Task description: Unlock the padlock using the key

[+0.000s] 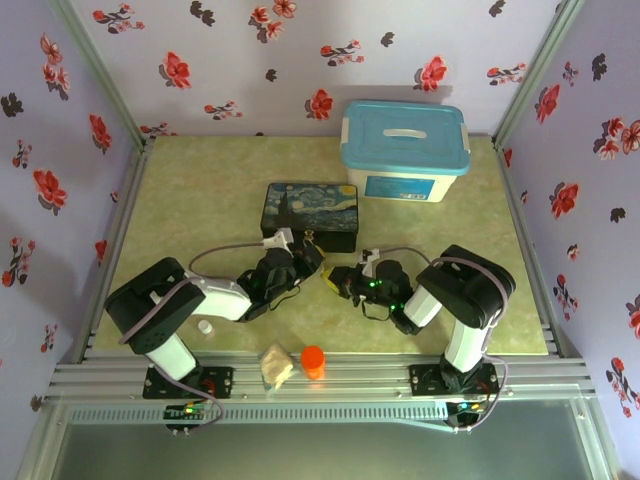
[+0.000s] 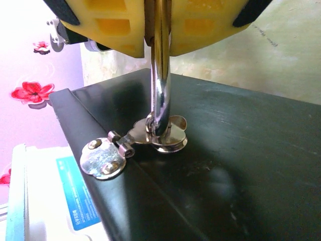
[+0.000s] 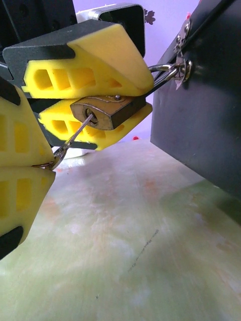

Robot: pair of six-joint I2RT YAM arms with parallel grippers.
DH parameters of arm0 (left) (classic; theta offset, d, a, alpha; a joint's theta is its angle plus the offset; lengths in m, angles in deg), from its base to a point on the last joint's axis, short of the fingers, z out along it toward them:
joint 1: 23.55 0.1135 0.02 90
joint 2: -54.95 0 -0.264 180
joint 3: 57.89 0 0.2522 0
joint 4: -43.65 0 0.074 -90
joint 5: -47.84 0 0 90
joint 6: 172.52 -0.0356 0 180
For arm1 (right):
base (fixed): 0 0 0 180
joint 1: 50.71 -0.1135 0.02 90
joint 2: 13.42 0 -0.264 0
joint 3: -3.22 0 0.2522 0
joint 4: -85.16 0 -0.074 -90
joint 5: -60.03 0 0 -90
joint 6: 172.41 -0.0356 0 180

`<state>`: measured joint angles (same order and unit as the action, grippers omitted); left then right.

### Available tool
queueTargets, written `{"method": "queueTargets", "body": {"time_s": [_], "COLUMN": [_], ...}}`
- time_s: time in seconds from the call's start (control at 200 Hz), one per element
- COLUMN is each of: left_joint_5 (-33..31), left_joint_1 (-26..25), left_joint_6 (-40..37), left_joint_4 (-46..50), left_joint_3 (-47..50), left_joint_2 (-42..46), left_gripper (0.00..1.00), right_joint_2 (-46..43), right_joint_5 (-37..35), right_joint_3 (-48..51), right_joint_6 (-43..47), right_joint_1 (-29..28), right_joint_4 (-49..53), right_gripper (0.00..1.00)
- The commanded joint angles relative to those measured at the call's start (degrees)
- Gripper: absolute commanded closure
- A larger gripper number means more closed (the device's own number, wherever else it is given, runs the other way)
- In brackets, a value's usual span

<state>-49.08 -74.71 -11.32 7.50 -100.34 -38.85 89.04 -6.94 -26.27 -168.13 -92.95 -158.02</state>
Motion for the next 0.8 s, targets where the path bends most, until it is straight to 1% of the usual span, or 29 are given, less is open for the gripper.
{"method": "queueTargets", "body": {"time_s": [0.0, 0.355, 0.795], "left_joint_5": [2.5, 3.3, 4.1], "left_joint_1": [-1.0, -1.0, -1.0], "left_joint_6": [-2.3, -2.9, -6.4], "left_joint_4": [-4.1, -4.4, -3.3], "left_joint_3": [0.5, 1.1, 0.9], "left_joint_2": [-1.0, -2.2, -3.5], "left_gripper": [1.00, 1.00, 1.00], "right_joint_2": [-0.1, 1.2, 2.0], "right_joint_5": [1.3, 3.2, 7.8], "right_joint_3": [-1.6, -0.8, -2.0], "right_joint_6": [-1.3, -2.3, -3.5], "right_joint_1": [1.1, 2.7, 3.8], "right_joint_4": [-2.5, -2.5, -2.5], "right_gripper": [1.00, 1.00, 1.00]}}
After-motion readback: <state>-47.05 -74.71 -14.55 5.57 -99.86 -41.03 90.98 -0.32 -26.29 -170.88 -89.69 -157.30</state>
